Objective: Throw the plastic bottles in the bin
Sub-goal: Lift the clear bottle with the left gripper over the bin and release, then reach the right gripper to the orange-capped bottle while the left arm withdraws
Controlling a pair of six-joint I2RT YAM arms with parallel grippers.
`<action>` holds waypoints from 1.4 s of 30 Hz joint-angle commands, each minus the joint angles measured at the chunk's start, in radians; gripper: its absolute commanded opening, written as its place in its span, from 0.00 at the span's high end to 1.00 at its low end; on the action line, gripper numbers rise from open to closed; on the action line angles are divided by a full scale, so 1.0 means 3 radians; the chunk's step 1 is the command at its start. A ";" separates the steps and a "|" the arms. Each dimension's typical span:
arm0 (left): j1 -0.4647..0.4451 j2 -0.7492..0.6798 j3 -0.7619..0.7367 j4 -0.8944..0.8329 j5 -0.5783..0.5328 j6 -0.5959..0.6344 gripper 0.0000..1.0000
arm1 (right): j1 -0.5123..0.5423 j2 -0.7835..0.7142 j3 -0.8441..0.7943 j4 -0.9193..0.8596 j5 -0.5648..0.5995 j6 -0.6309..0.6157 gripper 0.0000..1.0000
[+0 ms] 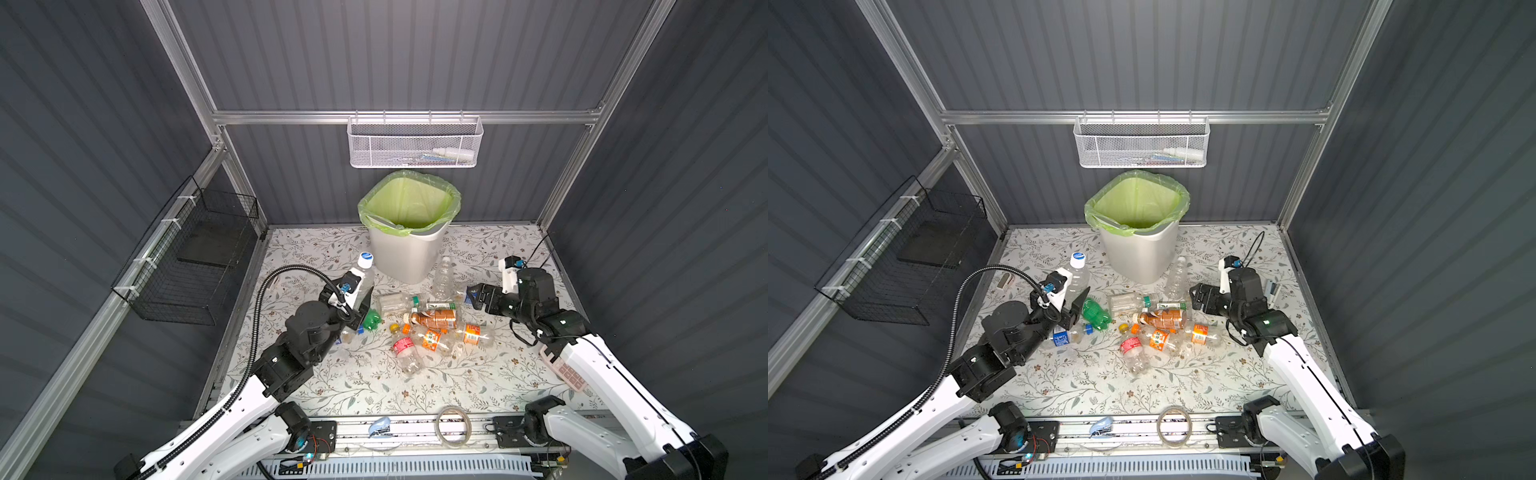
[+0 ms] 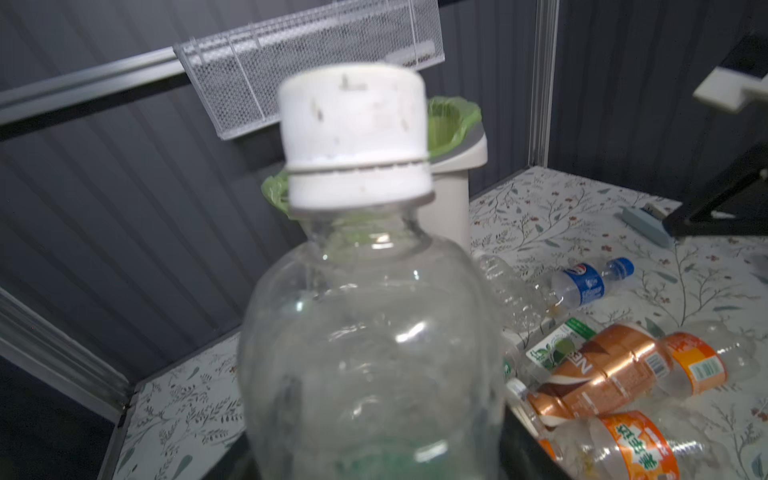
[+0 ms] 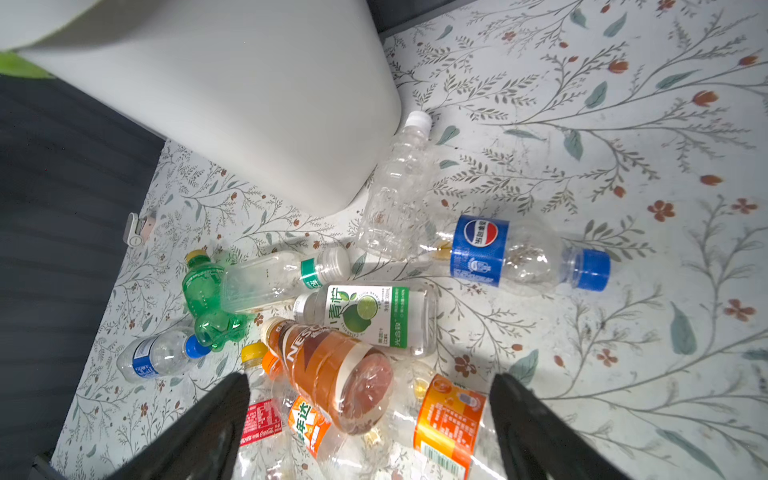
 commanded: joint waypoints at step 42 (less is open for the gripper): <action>0.0929 0.2036 0.2417 -0.0659 0.0054 -0.0502 0.00 | 0.0375 0.0263 0.0274 -0.1220 -0.0140 -0.0701 0.05</action>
